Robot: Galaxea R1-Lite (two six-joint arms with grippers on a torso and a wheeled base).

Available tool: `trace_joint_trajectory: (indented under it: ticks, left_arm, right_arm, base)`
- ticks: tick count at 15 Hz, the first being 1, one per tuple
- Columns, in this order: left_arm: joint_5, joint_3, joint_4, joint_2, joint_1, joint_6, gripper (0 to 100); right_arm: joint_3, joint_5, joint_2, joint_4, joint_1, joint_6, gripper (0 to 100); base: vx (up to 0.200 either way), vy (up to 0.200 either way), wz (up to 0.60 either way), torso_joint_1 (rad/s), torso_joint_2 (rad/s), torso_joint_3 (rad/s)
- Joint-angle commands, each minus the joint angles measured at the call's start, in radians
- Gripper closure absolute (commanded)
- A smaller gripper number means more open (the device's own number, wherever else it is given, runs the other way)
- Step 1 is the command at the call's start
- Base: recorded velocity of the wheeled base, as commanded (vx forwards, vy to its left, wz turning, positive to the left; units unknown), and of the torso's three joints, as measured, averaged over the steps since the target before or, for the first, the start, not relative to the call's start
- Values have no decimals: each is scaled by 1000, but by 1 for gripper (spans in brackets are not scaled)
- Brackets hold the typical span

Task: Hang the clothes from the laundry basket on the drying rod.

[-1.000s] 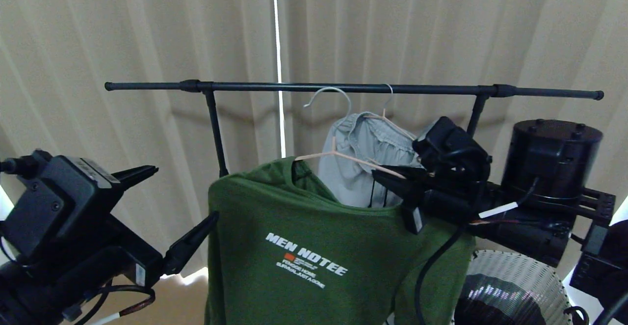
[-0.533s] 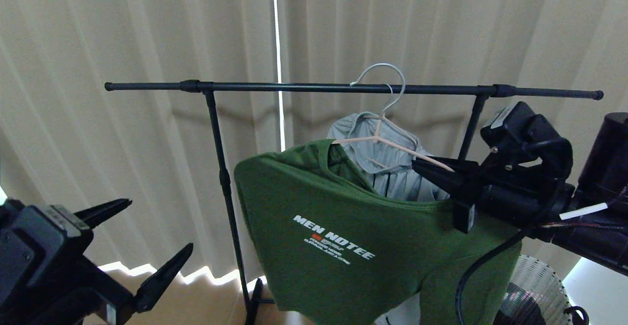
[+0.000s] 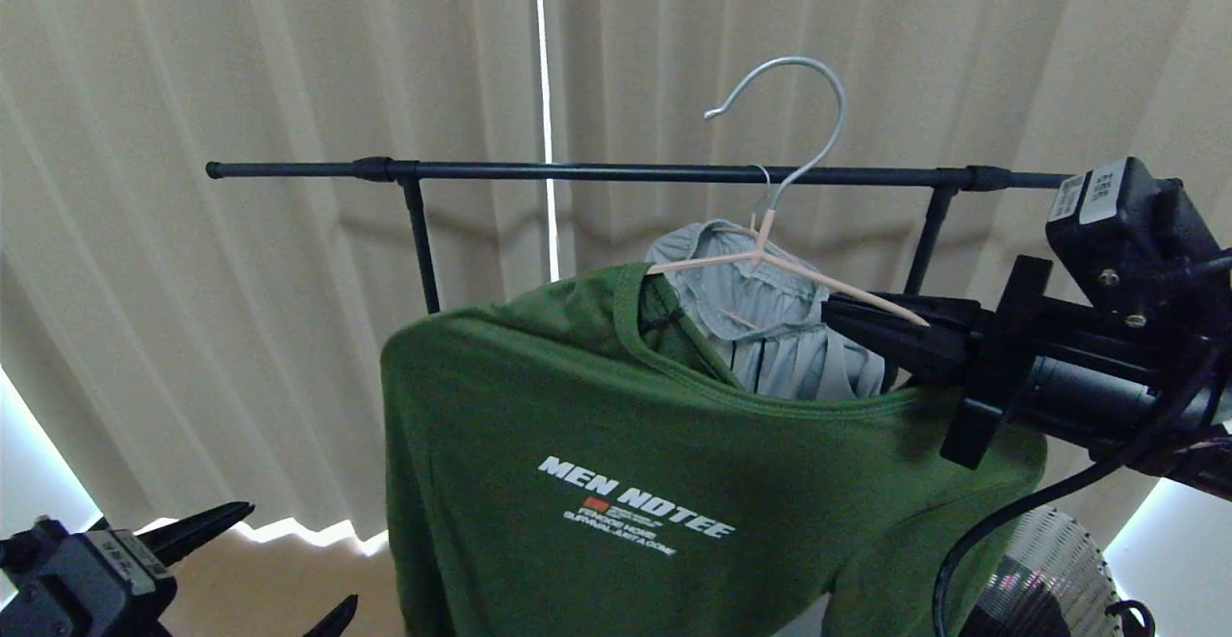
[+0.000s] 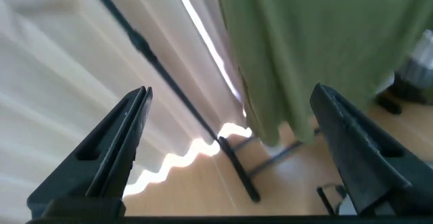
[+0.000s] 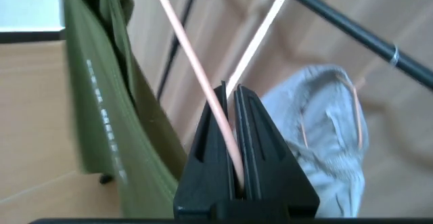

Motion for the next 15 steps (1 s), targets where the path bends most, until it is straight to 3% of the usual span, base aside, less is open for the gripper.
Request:
trace_joint_trajectory:
  ticks: [1,6,10,11,15]
  left_arm:
    - [0,-8,-1,82,13,-7,0]
    - [-15,-74,-7,177,43,-7,0]
    - [-126,-87,-7,170,42,-6,0]
    - [-126,-87,-7,170,40,-6,100]
    - [-123,-110,-7,168,60,-9,100]
  right_arm:
    - [-3,19,-3,-3,1,-1,100]
    - [-6,84,-14,-4,1,1,100]
    - [-5,102,-32,-4,1,1,100]
    - [-5,102,-32,-4,1,1,100]
    - [-5,92,-29,-1,-1,-1,100]
  base:
    - [0,0,0,0,0,0]
    - [0,0,0,0,0,0]
    - [0,0,0,0,0,0]
    - [0,0,0,0,0,0]
    - [0,0,0,0,0,0]
